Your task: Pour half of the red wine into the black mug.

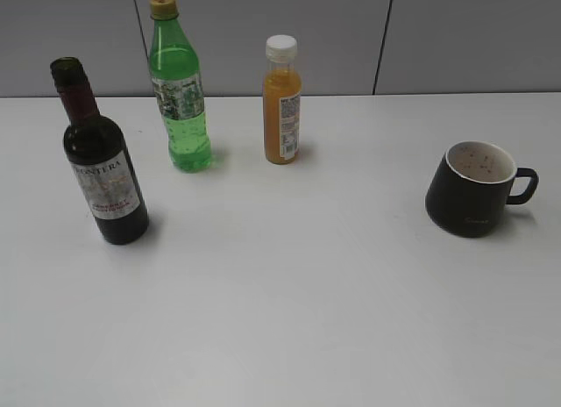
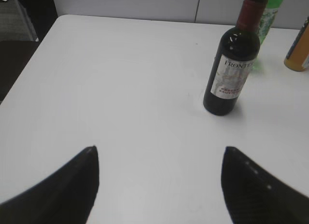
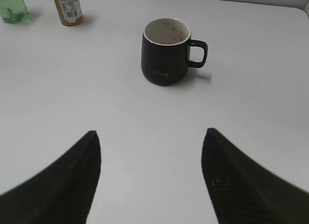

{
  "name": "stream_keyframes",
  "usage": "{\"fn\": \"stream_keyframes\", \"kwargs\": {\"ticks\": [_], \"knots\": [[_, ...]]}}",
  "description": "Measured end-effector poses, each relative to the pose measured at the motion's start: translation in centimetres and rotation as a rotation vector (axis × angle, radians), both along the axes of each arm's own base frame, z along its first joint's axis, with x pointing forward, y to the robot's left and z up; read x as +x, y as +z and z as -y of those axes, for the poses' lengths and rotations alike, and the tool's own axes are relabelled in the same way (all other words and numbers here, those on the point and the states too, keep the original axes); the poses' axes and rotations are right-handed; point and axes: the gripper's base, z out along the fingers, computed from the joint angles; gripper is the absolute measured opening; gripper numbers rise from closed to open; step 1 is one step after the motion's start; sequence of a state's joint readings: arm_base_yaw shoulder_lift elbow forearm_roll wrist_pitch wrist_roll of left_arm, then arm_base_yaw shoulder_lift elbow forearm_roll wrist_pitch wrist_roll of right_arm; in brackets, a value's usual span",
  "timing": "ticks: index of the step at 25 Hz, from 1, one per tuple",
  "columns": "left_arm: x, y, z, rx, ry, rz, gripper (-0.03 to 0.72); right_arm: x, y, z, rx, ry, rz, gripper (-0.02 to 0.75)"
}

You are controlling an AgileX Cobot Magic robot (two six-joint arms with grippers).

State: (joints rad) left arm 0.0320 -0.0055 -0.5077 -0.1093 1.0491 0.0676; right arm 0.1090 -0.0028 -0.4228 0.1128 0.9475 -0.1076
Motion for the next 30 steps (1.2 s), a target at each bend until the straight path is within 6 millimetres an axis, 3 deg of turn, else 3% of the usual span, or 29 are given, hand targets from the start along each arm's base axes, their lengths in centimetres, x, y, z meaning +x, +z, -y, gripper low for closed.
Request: {"fn": "stream_keyframes", "kwargs": {"ticks": [7, 14, 19, 21, 30], "knots": [[0.0, 0.0, 0.0, 0.000, 0.000, 0.000, 0.589, 0.0, 0.1, 0.0, 0.002, -0.001, 0.007, 0.505], [0.0, 0.0, 0.0, 0.000, 0.000, 0.000, 0.589, 1.2, 2.4, 0.2, 0.001, -0.037, 0.206, 0.618], [0.0, 0.0, 0.0, 0.001, 0.000, 0.000, 0.589, 4.2, 3.8, 0.1, -0.001, -0.056, 0.264, 0.623], [0.0, 0.0, 0.0, 0.001, 0.000, 0.000, 0.589, 6.3, 4.4, -0.1, 0.004, -0.065, 0.297, 0.623], [0.0, 0.0, 0.0, 0.001, 0.000, 0.000, 0.589, 13.3, 4.8, -0.6, 0.016, -0.093, 0.398, 0.613]]}}
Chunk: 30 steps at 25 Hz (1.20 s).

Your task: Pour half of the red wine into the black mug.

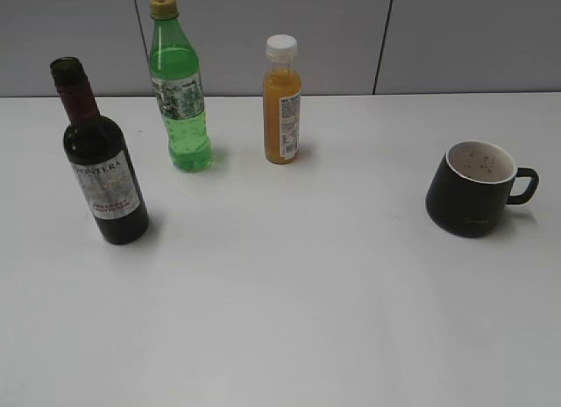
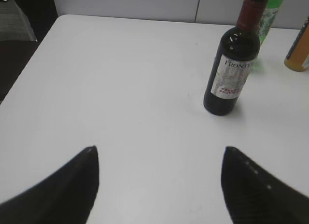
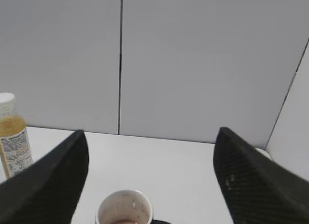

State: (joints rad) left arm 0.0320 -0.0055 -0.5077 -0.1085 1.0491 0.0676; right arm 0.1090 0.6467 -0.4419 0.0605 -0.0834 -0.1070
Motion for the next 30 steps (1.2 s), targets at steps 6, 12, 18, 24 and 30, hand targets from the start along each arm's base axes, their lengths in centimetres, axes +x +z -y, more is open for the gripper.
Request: {"fn": "stream_keyframes", "kwargs": {"ticks": [6, 12, 18, 24, 30], "knots": [[0.0, 0.0, 0.0, 0.000, 0.000, 0.000, 0.589, 4.4, -1.9, -0.4, -0.006, -0.013, -0.023, 0.603], [0.0, 0.0, 0.0, 0.000, 0.000, 0.000, 0.589, 6.7, -3.9, -0.6, 0.012, -0.020, -0.070, 0.601], [0.0, 0.0, 0.0, 0.000, 0.000, 0.000, 0.589, 5.4, -7.6, -0.3, 0.022, -0.035, 0.014, 0.596], [0.0, 0.0, 0.0, 0.000, 0.000, 0.000, 0.589, 4.8, -11.3, -0.1, 0.023, -0.044, -0.021, 0.594], [0.0, 0.0, 0.0, 0.000, 0.000, 0.000, 0.589, 6.0, -13.8, -0.5, -0.006, -0.005, -0.014, 0.594]]}}
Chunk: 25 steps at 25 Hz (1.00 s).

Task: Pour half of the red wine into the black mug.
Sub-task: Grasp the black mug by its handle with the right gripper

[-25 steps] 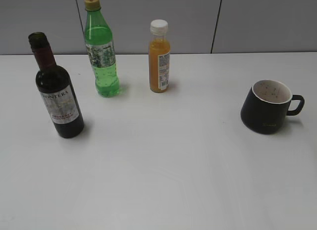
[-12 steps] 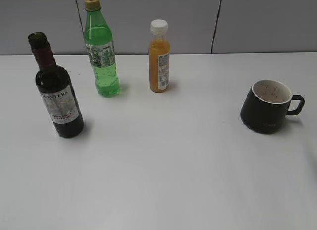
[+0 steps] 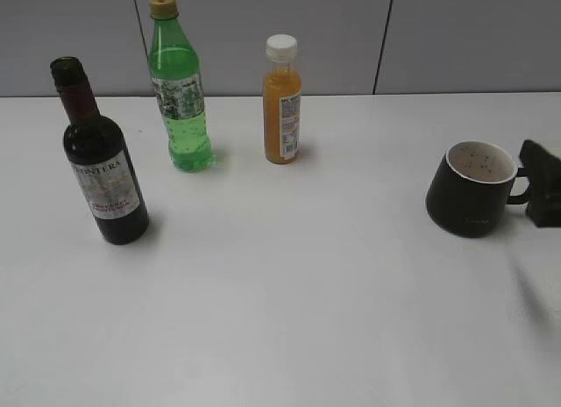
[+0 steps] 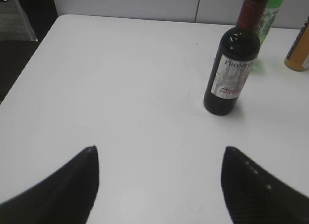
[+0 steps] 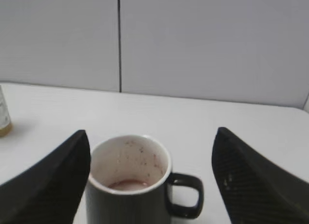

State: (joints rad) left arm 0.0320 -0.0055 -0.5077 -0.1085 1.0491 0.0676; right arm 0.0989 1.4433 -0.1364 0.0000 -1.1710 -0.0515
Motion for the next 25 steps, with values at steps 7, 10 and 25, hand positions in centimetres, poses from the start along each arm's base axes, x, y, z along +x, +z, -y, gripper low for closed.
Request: {"fn": "stream_keyframes", "kwargs": {"ticks": [7, 10, 25], "knots": [[0.0, 0.0, 0.0, 0.000, 0.000, 0.000, 0.589, 0.9, -5.8, 1.4, 0.037, 0.049, -0.270, 0.594], [0.0, 0.0, 0.0, 0.000, 0.000, 0.000, 0.589, 0.7, -6.9, 2.6, 0.048, 0.029, -0.322, 0.594], [0.0, 0.0, 0.0, 0.000, 0.000, 0.000, 0.589, 4.3, -7.8, 6.5, 0.023, 0.090, -0.272, 0.594]]}}
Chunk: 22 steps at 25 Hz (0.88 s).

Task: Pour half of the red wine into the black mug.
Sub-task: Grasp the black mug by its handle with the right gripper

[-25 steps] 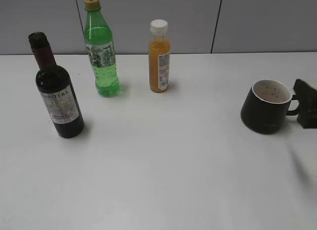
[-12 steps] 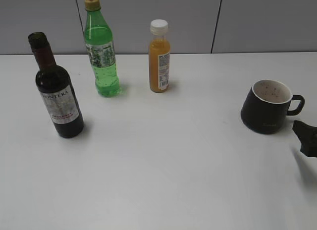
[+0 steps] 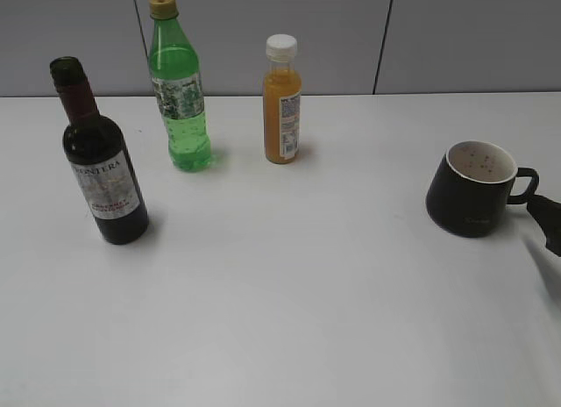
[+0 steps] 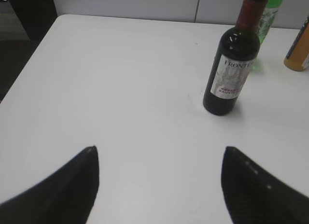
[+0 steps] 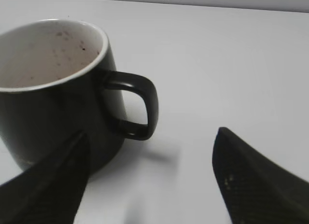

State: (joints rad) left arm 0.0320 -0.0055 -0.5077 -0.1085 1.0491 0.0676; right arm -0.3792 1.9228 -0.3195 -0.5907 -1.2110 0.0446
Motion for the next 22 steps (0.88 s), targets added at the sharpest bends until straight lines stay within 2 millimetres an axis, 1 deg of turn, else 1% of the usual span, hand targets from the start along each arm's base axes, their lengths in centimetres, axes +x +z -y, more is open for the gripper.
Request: {"fn": "stream_keyframes", "kwargs": {"ticks": [7, 17, 22], "knots": [[0.0, 0.0, 0.0, 0.000, 0.000, 0.000, 0.589, 1.7, -0.8, 0.5, -0.006, 0.031, 0.011, 0.594], [0.0, 0.0, 0.0, 0.000, 0.000, 0.000, 0.589, 3.5, -2.2, 1.2, 0.007, 0.029, 0.005, 0.594], [0.0, 0.0, 0.0, 0.000, 0.000, 0.000, 0.589, 4.1, -2.1, 1.2, 0.013, 0.040, 0.018, 0.594]]}}
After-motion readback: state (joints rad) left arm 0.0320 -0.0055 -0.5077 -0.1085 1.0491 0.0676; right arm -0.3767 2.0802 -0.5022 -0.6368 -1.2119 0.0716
